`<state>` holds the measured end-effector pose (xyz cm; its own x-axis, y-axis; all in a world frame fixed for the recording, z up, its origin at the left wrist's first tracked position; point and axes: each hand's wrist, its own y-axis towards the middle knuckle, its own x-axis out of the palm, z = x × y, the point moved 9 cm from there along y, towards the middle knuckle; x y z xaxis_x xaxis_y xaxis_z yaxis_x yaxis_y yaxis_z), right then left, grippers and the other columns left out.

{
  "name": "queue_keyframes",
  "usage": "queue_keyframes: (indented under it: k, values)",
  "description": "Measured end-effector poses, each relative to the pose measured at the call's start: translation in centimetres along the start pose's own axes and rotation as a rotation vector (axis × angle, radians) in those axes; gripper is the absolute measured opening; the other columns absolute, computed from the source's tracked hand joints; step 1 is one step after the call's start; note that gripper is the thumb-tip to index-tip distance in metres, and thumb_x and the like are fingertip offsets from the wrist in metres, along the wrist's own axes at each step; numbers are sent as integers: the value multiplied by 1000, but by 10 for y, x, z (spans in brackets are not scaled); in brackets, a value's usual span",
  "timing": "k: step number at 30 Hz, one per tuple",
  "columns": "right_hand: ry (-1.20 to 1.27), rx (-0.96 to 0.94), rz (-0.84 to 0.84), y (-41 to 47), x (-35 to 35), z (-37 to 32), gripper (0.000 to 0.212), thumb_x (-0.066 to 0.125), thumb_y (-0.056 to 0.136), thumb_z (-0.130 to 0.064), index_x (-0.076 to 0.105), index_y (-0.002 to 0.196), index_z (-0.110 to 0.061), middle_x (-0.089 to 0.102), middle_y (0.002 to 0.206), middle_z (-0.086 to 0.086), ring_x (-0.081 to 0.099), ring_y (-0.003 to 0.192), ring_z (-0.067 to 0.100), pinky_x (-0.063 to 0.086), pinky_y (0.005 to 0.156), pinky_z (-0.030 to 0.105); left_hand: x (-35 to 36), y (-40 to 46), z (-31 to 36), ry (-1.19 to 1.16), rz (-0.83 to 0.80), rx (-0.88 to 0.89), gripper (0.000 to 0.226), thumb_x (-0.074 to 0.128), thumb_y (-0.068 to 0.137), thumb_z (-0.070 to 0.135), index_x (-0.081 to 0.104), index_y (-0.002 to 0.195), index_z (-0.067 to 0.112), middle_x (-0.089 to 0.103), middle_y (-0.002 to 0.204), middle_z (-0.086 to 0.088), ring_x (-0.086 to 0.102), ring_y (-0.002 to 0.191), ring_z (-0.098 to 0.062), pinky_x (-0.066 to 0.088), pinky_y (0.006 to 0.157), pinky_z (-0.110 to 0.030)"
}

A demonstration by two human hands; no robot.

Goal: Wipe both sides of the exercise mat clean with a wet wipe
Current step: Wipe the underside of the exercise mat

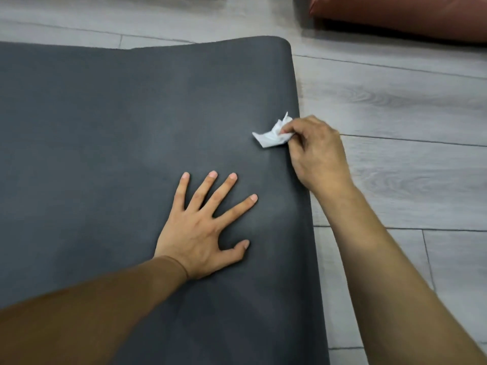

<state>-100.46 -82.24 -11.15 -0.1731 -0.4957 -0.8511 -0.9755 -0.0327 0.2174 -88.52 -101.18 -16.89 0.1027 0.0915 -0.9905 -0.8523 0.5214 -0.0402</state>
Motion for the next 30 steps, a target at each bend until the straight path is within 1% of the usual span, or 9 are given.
queue_keyframes:
  k: [6,10,12,14,17,20,25,28,30]
  values:
    - [24,165,-41,-125,-8,-14,20,62,83,-2,69,92,-18,66,97,-2,59,91,21,44,85,28,1,-1,0,19,25,9,79,42,86,76,27,159,48,21,171,0,21,157,-35,12,121,-70]
    - [7,403,1,-171,-17,-26,21,58,85,-2,68,93,-19,64,93,-2,59,92,23,48,83,34,4,-1,0,23,18,12,77,37,87,78,23,159,51,19,171,2,18,157,-33,11,122,-68]
    - [14,501,143,-163,-25,-40,23,55,86,-3,69,96,-18,63,95,1,59,93,25,44,82,30,4,-1,0,18,17,13,76,34,88,79,21,158,53,18,172,2,16,158,-32,9,122,-67]
    - [206,541,390,-144,-33,-61,25,55,85,-2,69,97,-18,65,95,-2,60,93,18,43,82,20,3,-1,-1,-8,12,4,75,30,88,81,22,157,54,17,172,3,14,159,-30,7,123,-66]
    - [426,531,566,-132,-11,-81,27,54,83,2,70,96,-15,66,97,-4,59,94,13,43,83,16,4,-1,-2,-38,5,8,74,25,88,78,31,156,48,22,171,1,15,159,-29,7,123,-65]
    - [320,435,512,-142,21,-86,28,55,80,6,69,96,-13,66,99,-2,57,93,19,45,86,26,4,-2,-1,-26,33,23,71,31,89,64,36,156,40,34,165,-2,20,157,-30,8,123,-66]
    - [243,414,550,-143,35,-75,25,52,81,-2,67,98,-13,66,101,1,55,94,23,42,85,27,-6,-13,0,-181,151,43,66,45,90,42,44,152,19,45,156,-5,39,147,-31,15,123,-64]
    - [133,364,529,-139,40,-79,24,52,81,-4,66,98,-13,65,97,6,53,90,27,43,82,33,-15,-39,-43,-230,218,-8,56,44,93,29,49,147,12,49,152,-10,43,143,-31,23,125,-54]
    - [58,340,512,-137,43,-80,23,52,81,-4,65,98,-12,63,95,9,50,87,27,41,82,36,-19,-67,-103,-161,215,-124,58,40,97,35,47,150,13,47,155,-11,40,147,-31,23,126,-51]
